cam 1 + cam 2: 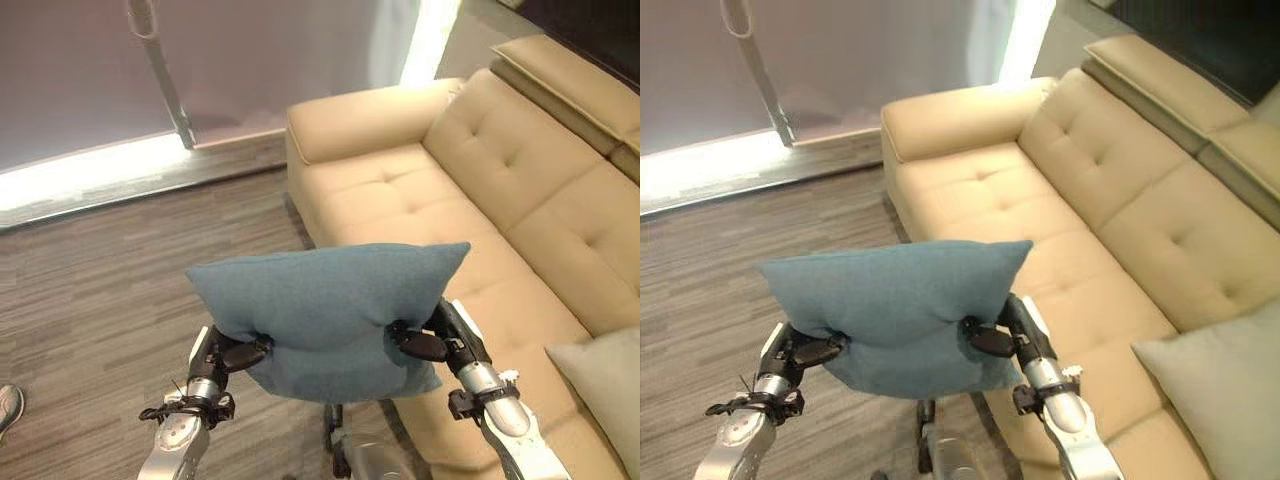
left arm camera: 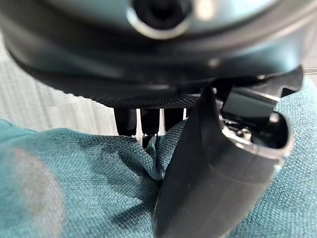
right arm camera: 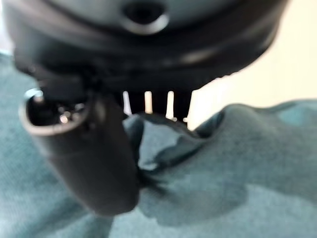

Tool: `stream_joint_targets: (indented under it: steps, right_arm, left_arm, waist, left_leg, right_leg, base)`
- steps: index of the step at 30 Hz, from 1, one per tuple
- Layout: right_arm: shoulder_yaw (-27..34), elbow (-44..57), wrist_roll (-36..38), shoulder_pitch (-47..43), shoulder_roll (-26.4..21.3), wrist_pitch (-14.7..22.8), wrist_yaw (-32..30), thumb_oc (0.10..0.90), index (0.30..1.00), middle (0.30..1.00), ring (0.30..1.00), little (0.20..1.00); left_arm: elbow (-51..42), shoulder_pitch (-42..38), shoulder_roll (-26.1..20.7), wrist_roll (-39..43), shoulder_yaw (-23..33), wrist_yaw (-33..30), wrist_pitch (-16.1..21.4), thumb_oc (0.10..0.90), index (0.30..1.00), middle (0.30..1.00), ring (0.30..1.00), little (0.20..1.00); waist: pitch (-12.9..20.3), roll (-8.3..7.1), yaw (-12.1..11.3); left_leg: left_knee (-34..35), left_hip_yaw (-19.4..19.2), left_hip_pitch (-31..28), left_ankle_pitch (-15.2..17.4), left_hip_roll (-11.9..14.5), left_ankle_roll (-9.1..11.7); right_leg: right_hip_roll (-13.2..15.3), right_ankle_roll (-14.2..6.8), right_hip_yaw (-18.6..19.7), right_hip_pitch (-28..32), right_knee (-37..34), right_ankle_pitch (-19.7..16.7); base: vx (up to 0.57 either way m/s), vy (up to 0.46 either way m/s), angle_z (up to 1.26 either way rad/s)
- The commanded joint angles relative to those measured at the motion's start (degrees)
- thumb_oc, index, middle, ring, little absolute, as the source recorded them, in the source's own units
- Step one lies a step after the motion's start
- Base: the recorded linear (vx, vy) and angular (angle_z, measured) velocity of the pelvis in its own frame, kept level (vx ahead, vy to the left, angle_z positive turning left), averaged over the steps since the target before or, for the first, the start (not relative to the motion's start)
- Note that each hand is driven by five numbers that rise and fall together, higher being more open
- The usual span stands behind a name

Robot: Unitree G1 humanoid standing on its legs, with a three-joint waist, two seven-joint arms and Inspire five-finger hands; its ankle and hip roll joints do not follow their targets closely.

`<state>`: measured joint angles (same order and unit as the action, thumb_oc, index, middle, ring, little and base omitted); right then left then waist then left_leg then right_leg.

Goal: Pick up all the scattered cushions and arrange them neatly on the sofa.

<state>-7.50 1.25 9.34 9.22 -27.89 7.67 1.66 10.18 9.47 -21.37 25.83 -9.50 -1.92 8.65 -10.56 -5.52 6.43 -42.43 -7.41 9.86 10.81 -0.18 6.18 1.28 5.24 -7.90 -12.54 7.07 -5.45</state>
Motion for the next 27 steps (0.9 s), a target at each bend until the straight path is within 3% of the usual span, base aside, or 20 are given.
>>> stream_joint_targets:
  steps: [1, 3, 4, 5, 7, 9, 12, 15, 18, 20, 21, 23, 24, 27]
  right_arm:
    - [1.1, 9.1, 4.1, -8.9, 2.8, 9.0, -0.5, 0.4, 0.3, 0.3, 0.3, 0.3]
    - [1.3, 9.0, 3.9, -8.9, 2.9, 8.8, -0.6, 0.4, 0.3, 0.3, 0.3, 0.3]
    - [1.7, 9.0, 3.7, -8.7, 2.8, 8.9, -0.5, 0.4, 0.3, 0.3, 0.3, 0.3]
    - [1.9, 9.0, 3.5, -8.5, 2.9, 8.9, -0.7, 0.4, 0.3, 0.3, 0.3, 0.3]
    - [2.0, 9.2, 3.5, -8.4, 3.2, 9.2, -1.0, 0.4, 0.3, 0.3, 0.3, 0.3]
    - [2.7, 9.5, 2.9, -7.8, 3.5, 8.9, -1.0, 0.4, 0.3, 0.3, 0.3, 0.3]
    - [2.7, 9.5, 2.1, -7.1, 4.0, 8.8, -0.8, 0.4, 0.3, 0.3, 0.3, 0.3]
    - [0.7, 10.1, 1.3, -9.1, 5.3, 8.6, 0.2, 0.4, 0.3, 0.3, 0.3, 0.3]
    - [-0.5, 9.6, 1.2, -10.2, 6.6, 8.4, 0.6, 0.4, 0.3, 0.3, 0.3, 0.3]
    - [-0.5, 9.6, 1.2, -9.9, 6.6, 8.4, 0.9, 0.4, 0.3, 0.3, 0.3, 0.3]
    - [-0.8, 9.5, 1.5, -9.9, 6.6, 8.2, 1.3, 0.4, 0.3, 0.3, 0.3, 0.3]
    - [-0.8, 9.4, 1.9, -10.0, 6.5, 8.2, 1.3, 0.4, 0.3, 0.3, 0.3, 0.3]
    - [-1.0, 9.1, 2.8, -10.4, 6.6, 8.2, 1.6, 0.4, 0.3, 0.3, 0.3, 0.3]
    - [-1.2, 9.0, 3.5, -10.6, 6.8, 8.2, 1.9, 0.4, 0.3, 0.3, 0.3, 0.3]
  left_arm:
    - [-11.0, -7.0, -0.6, 0.3, -3.2, 5.0, 7.0, 0.4, 0.3, 0.3, 0.3, 0.3]
    - [-10.8, -7.1, -0.8, 0.1, -3.2, 5.3, 6.8, 0.4, 0.3, 0.3, 0.3, 0.3]
    - [-10.8, -7.0, -1.1, -0.2, -3.0, 5.6, 6.7, 0.4, 0.3, 0.3, 0.3, 0.3]
    - [-11.4, -6.8, -1.2, -0.2, -2.9, 5.6, 6.7, 0.4, 0.3, 0.3, 0.3, 0.3]
    - [-12.3, -6.7, -1.3, 0.2, -2.5, 5.0, 7.1, 0.4, 0.3, 0.3, 0.3, 0.3]
    - [-12.8, -6.1, -0.8, 0.9, -2.8, 5.6, 7.0, 0.4, 0.3, 0.3, 0.3, 0.3]
    - [-12.8, -6.0, -1.1, 0.7, -3.5, 6.0, 6.6, 0.4, 0.3, 0.3, 0.3, 0.3]
    - [-13.4, -6.3, -2.9, 0.1, -3.1, 5.7, 6.7, 0.4, 0.3, 0.3, 0.3, 0.3]
    - [-13.3, -6.1, -3.4, 0.2, -2.4, 5.2, 7.1, 0.4, 0.3, 0.3, 0.3, 0.3]
    - [-13.2, -6.0, -3.2, 0.2, -2.4, 5.3, 7.2, 0.4, 0.3, 0.3, 0.3, 0.3]
    - [-13.0, -5.6, -2.9, 0.1, -2.2, 5.2, 7.1, 0.4, 0.3, 0.3, 0.3, 0.3]
    - [-13.2, -5.4, -2.9, 0.0, -2.2, 5.3, 7.1, 0.4, 0.3, 0.3, 0.3, 0.3]
    - [-13.5, -5.4, -2.7, 0.0, -1.9, 5.2, 7.0, 0.4, 0.3, 0.3, 0.3, 0.3]
    - [-13.2, -5.7, -2.3, 0.0, -1.5, 5.0, 7.1, 0.4, 0.3, 0.3, 0.3, 0.3]
  waist:
    - [3.9, -2.81, 0.1]
    - [4.2, -3.48, 0.0]
    - [4.1, -3.7, -0.1]
    - [4.0, -3.54, -1.0]
    - [3.4, -2.57, -2.4]
    - [3.7, -2.03, -2.7]
    - [4.5, -1.64, -2.7]
    - [4.4, -0.99, -3.1]
    - [4.1, -0.8, -3.3]
    - [4.2, -0.81, -2.9]
    - [4.4, -0.76, -2.1]
    - [4.6, -0.81, -1.9]
    - [4.7, -1.0, -1.6]
    - [4.7, -1.23, -1.6]
  left_leg:
    - [3.2, -1.0, 0.3, -6.0, 4.4, -2.2]
    - [6.8, -1.1, 1.2, -5.1, 4.5, -3.0]
    - [10.3, -1.0, 2.1, -3.1, 5.8, -3.3]
    - [20.0, 0.8, 3.4, -4.0, 6.4, -3.1]
    - [30.5, 5.4, 3.9, -10.0, 5.9, -1.6]
    - [32.9, 8.3, 3.4, -10.6, 3.7, -1.4]
    - [35.1, 7.5, 1.4, -10.8, 3.5, -2.1]
    - [37.4, 3.8, -2.0, -10.0, 2.5, -4.5]
    - [39.1, 0.5, -5.2, -9.2, 2.9, -5.3]
    - [39.9, 0.4, -6.3, -9.0, 2.7, -5.4]
    - [40.6, 0.3, -8.2, -7.8, 1.6, -5.9]
    - [41.0, -0.1, -9.1, -7.2, 1.0, -6.0]
    - [41.8, -0.8, -11.0, -5.9, 0.1, -6.2]
    - [41.8, -1.4, -12.3, -5.0, -0.9, -6.2]
  right_leg:
    - [-1.5, -7.3, 1.0, 7.9, -5.0, 5.3]
    - [-0.9, -7.8, 1.5, 8.6, -5.5, 5.5]
    - [-0.5, -8.6, 1.8, 9.7, -6.2, 6.1]
    - [0.2, -9.3, 3.1, 11.2, -6.9, 6.9]
    - [0.0, -9.7, 4.8, 12.9, -7.5, 7.6]
    - [0.2, -9.9, 6.2, 13.6, -6.6, 8.2]
    - [1.1, -10.5, 6.9, 13.6, -3.8, 9.4]
    - [2.4, -12.3, 6.7, 9.7, 6.7, 8.4]
    - [3.4, -13.9, 3.6, 5.4, 12.7, 5.4]
    - [2.6, -13.7, 3.7, 4.5, 12.4, 5.4]
    - [0.8, -13.2, 2.7, 3.0, 9.1, 6.0]
    - [0.6, -12.9, 1.4, 2.7, 6.0, 5.9]
    - [0.4, -13.1, -2.5, 0.7, 0.6, 4.3]
    - [0.4, -13.8, -6.6, -0.7, -3.6, 2.5]
  base:
    - [0.25, 0.027, -0.38]
    - [0.22, 0.042, -0.27]
    - [0.27, 0.161, -0.18]
    - [0.37, 0.238, -0.12]
    - [0.3, 0.261, -0.33]
    - [0.26, 0.245, -0.61]
    - [0.22, 0.264, -0.65]
    - [0.19, 0.282, -0.61]
    - [0.14, 0.15, -0.57]
    - [0.18, 0.125, -0.26]
    - [0.23, 0.13, -0.1]
    - [0.23, 0.111, -0.08]
    - [0.25, 0.077, -0.09]
    - [0.23, 0.051, -0.36]
